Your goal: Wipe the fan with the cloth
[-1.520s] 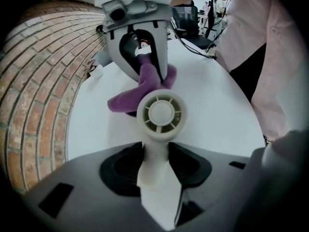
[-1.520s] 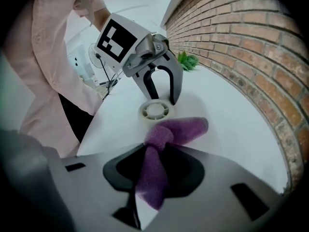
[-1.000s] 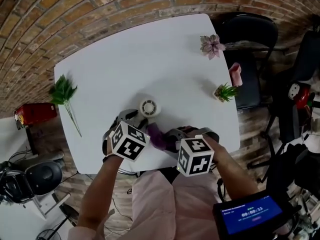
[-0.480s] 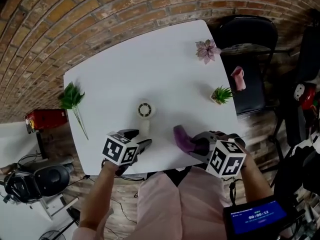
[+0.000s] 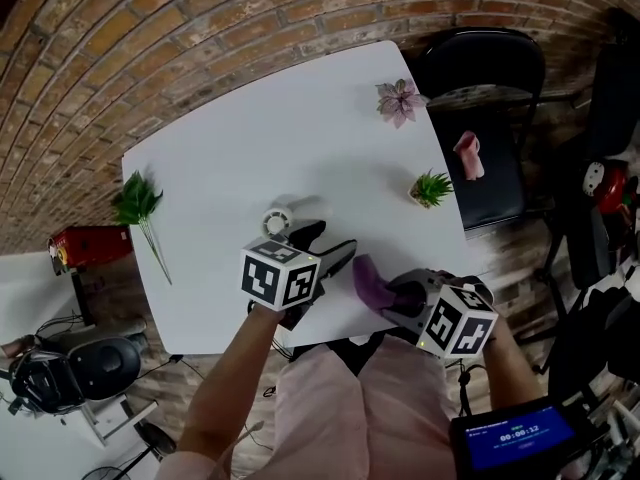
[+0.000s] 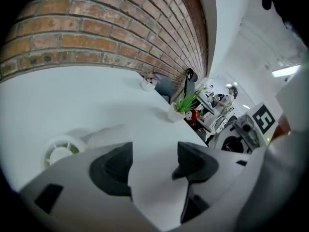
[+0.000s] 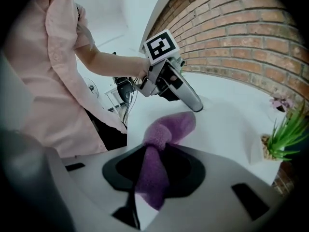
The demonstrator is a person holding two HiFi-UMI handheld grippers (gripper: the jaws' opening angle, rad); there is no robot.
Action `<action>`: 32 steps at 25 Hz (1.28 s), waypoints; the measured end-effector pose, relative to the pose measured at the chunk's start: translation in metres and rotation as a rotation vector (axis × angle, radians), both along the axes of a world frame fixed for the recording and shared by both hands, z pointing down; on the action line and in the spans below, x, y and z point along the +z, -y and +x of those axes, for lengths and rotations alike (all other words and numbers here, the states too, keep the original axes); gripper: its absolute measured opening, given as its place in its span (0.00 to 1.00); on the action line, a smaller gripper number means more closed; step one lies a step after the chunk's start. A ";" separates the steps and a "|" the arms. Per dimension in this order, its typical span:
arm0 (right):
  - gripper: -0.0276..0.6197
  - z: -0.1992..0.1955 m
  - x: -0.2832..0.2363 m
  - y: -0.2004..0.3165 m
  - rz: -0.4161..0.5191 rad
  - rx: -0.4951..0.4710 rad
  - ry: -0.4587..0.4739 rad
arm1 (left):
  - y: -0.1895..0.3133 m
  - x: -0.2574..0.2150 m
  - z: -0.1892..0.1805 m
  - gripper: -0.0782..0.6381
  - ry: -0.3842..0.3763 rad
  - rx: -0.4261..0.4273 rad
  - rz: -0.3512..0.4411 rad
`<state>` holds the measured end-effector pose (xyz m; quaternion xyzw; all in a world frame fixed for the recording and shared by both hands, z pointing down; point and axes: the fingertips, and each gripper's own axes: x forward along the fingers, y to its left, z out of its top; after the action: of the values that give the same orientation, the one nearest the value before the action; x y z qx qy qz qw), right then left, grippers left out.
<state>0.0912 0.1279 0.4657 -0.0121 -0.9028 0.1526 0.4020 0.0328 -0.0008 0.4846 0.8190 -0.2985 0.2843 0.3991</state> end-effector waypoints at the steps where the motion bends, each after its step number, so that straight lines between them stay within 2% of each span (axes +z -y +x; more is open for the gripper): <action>1: 0.20 -0.001 -0.001 0.002 0.000 0.003 0.004 | 0.004 -0.006 -0.001 0.52 -0.004 0.000 0.019; 4: 0.20 -0.007 -0.007 0.009 -0.008 0.015 0.024 | 0.020 -0.040 -0.022 0.52 0.021 -0.022 0.153; 7: 0.20 -0.016 -0.011 0.016 -0.023 0.017 0.047 | 0.036 -0.075 -0.054 0.52 0.109 -0.016 0.337; 8: 0.20 -0.020 -0.012 0.018 -0.032 0.014 0.057 | 0.041 -0.081 -0.063 0.55 0.157 0.022 0.388; 10: 0.20 -0.031 -0.016 0.020 -0.057 0.002 0.085 | 0.042 -0.075 -0.074 0.61 0.256 0.170 0.433; 14: 0.20 -0.055 -0.022 0.023 -0.119 -0.045 0.117 | 0.014 -0.028 -0.075 0.68 0.363 0.565 0.317; 17: 0.20 -0.067 -0.018 0.021 -0.166 -0.103 0.098 | 0.002 0.004 -0.084 0.69 0.459 0.753 0.268; 19: 0.20 -0.072 -0.014 0.018 -0.207 -0.138 0.080 | 0.005 0.017 -0.089 0.69 0.509 0.801 0.275; 23: 0.20 -0.079 -0.003 0.019 -0.270 -0.149 0.040 | 0.010 0.029 -0.086 0.68 0.540 0.864 0.292; 24: 0.20 -0.082 0.000 0.024 -0.283 -0.129 0.033 | 0.011 0.030 -0.086 0.62 0.549 0.880 0.296; 28: 0.20 -0.092 0.017 0.047 -0.336 -0.022 -0.023 | 0.012 0.031 -0.086 0.61 0.561 0.938 0.299; 32: 0.20 -0.111 0.033 0.067 -0.381 0.095 -0.079 | 0.011 0.030 -0.084 0.61 0.550 0.948 0.301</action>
<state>-0.0201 0.0613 0.4988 -0.0392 -0.8408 0.3398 0.4196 -0.0516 -0.0120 0.5150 0.8071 -0.0282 0.5896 0.0142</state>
